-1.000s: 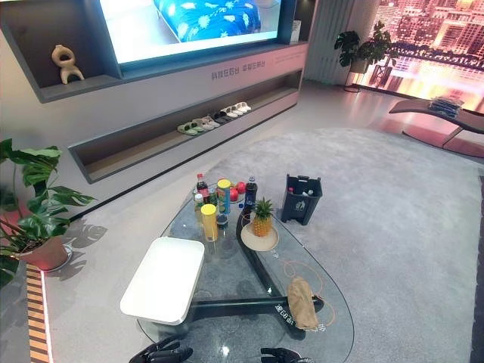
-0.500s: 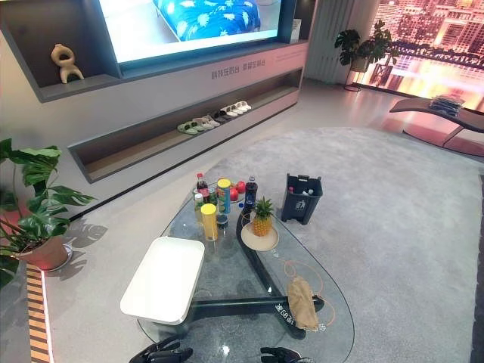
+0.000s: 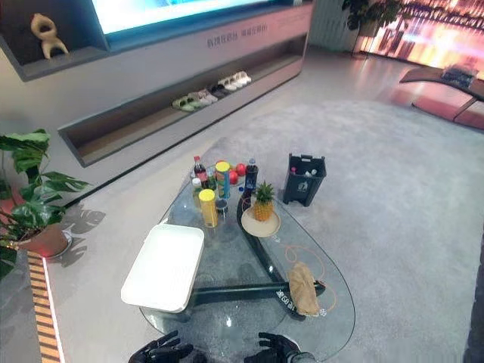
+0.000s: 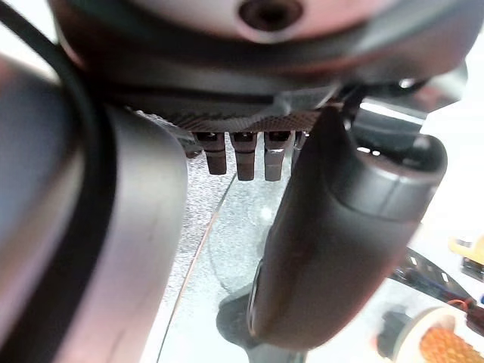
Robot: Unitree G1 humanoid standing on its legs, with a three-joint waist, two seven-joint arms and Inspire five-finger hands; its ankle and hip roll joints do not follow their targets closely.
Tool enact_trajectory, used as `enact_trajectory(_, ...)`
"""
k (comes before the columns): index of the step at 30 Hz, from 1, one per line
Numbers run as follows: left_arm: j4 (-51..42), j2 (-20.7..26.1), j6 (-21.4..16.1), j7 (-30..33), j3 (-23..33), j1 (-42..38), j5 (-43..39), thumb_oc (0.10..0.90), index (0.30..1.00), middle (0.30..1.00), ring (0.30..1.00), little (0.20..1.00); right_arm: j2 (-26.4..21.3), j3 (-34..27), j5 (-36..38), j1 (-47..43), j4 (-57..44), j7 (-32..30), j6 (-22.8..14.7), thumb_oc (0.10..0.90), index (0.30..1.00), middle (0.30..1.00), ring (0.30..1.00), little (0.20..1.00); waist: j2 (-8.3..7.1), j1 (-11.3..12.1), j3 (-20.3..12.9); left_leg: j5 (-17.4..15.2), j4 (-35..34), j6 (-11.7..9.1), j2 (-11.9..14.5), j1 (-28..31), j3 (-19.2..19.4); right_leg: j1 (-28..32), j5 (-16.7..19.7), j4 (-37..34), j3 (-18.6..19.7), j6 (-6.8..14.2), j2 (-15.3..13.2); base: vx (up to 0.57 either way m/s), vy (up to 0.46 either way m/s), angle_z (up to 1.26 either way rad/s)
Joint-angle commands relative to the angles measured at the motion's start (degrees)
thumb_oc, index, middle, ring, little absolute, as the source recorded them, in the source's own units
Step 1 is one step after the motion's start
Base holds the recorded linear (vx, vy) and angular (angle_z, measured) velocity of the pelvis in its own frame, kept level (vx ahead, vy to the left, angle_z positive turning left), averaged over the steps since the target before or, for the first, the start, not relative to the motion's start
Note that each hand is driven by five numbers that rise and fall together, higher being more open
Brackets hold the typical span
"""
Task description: Wipe the table with a cloth and put it in the basket.
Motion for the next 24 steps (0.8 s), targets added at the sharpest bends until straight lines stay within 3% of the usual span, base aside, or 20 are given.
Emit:
enact_trajectory(1,0.3,-2.2,-1.3,0.1,-1.3,-3.1,-3.3,0.8,0.9,0.9,0.9,0.9,-0.1,0.8,3.7,-3.1,-7.8,-6.8,-4.8,0.8,0.9,0.9,0.9,0.9,-2.92,-0.2,4.0,-7.4,4.5,3.6,-3.5,0.5,1.3,-6.8,5.6,0.6,3.2,2.3,-1.9,-0.12,-0.01,-0.01)
enact_trajectory(11,-4.5,-2.2,-2.0,1.9,-4.5,-6.6,-7.9,0.8,0.9,0.9,0.9,0.9,-2.8,1.0,3.6,-7.3,-22.4,-21.9,-7.3,0.8,0.9,0.9,0.9,0.9,-2.53,-1.8,12.2,-7.4,8.8,4.3,-4.4,-7.0,2.4,-14.4,5.6,5.3,4.1,1.7,-1.5,-0.1,0.006,0.0)
enact_trajectory(24,-11.1,-1.1,-3.4,-1.7,-5.4,-8.2,-13.2,0.8,0.9,0.9,0.9,0.9,-6.9,-0.9,0.9,-12.1,-36.8,-29.8,-8.1,0.8,0.9,0.9,0.9,0.9,-1.65,-3.5,21.4,-8.5,20.3,4.3,-5.9,-20.3,4.2,-27.0,5.7,13.7,5.0,0.8,-1.4,-0.08,0.032,-0.04)
